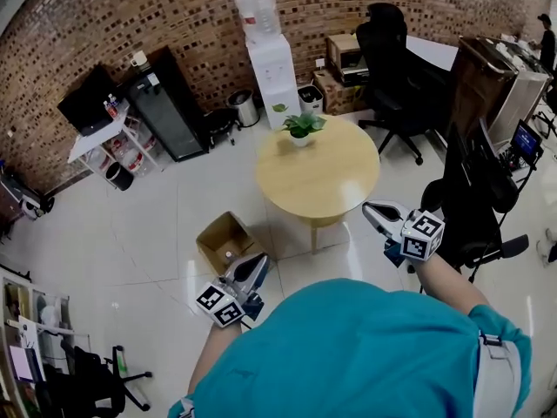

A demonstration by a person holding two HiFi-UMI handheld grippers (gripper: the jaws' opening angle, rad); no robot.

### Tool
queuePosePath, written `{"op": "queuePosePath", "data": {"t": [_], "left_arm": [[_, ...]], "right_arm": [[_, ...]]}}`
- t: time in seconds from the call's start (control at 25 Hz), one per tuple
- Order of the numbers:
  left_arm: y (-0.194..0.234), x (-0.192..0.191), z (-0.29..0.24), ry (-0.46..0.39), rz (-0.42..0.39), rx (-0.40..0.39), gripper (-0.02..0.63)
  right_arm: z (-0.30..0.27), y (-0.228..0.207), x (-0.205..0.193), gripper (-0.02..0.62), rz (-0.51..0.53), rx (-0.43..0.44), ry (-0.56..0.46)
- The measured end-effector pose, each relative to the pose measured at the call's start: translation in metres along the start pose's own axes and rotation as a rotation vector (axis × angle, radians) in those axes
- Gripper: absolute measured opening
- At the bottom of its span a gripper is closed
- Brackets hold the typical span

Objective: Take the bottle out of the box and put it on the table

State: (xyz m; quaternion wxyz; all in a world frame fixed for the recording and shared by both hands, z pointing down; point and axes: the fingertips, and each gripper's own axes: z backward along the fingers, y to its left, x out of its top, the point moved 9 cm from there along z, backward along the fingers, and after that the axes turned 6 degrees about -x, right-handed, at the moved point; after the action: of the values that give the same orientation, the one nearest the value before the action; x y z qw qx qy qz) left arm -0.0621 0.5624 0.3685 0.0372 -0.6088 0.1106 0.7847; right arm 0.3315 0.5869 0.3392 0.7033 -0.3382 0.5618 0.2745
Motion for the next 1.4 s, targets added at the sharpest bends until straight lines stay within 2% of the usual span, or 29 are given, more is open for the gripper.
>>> {"op": "queuePosePath", "data": {"t": [0.24, 0.44, 0.52, 0.64, 0.76, 0.88, 0.96, 1.0, 1.12, 1.24, 1.32, 1.4], "left_arm": [[0.052, 0.006, 0.009, -0.018, 0.013, 0.033, 0.000], [0.090, -0.022, -0.015, -0.027, -0.013, 0.142, 0.000], [0.108, -0.029, -0.025, -0.033, -0.038, 0.208, 0.000], [0.125, -0.040, -0.030, -0.066, -0.034, 0.345, 0.000], [0.132, -0.069, -0.033, -0.095, -0.044, 0.477, 0.000], [0.152, -0.109, -0.075, -0.118, -0.042, 0.614, 0.000], [0.185, -0.126, -0.096, -0.106, -0.060, 0.663, 0.000], [0.195, -0.130, -0.090, -0.104, -0.060, 0.687, 0.001], [0.212, -0.124, -0.032, -0.127, -0.048, 0.753, 0.000], [0.257, -0.118, -0.023, -0.138, -0.062, 0.803, 0.002], [0.287, -0.123, -0.013, -0.123, -0.083, 0.810, 0.000], [0.302, -0.124, 0.031, -0.113, -0.081, 0.795, 0.002]], "right_arm": [[-0.050, -0.018, -0.004, 0.002, 0.014, 0.021, 0.043], [-0.088, -0.092, -0.027, 0.002, -0.004, 0.102, 0.052], [-0.117, -0.121, -0.034, 0.002, 0.003, 0.171, 0.056], [-0.164, -0.154, -0.049, 0.002, 0.013, 0.300, 0.084], [-0.201, -0.183, -0.072, 0.002, 0.041, 0.455, 0.117], [-0.234, -0.245, -0.094, 0.002, 0.038, 0.597, 0.140], [-0.274, -0.282, -0.108, 0.002, 0.036, 0.663, 0.155], [-0.296, -0.282, -0.118, 0.002, 0.034, 0.687, 0.167], [-0.356, -0.239, -0.136, 0.002, 0.032, 0.739, 0.203], [-0.418, -0.252, -0.139, 0.002, 0.032, 0.774, 0.220], [-0.454, -0.258, -0.149, 0.002, 0.045, 0.778, 0.223], [-0.484, -0.226, -0.166, 0.002, 0.062, 0.755, 0.234]]}}
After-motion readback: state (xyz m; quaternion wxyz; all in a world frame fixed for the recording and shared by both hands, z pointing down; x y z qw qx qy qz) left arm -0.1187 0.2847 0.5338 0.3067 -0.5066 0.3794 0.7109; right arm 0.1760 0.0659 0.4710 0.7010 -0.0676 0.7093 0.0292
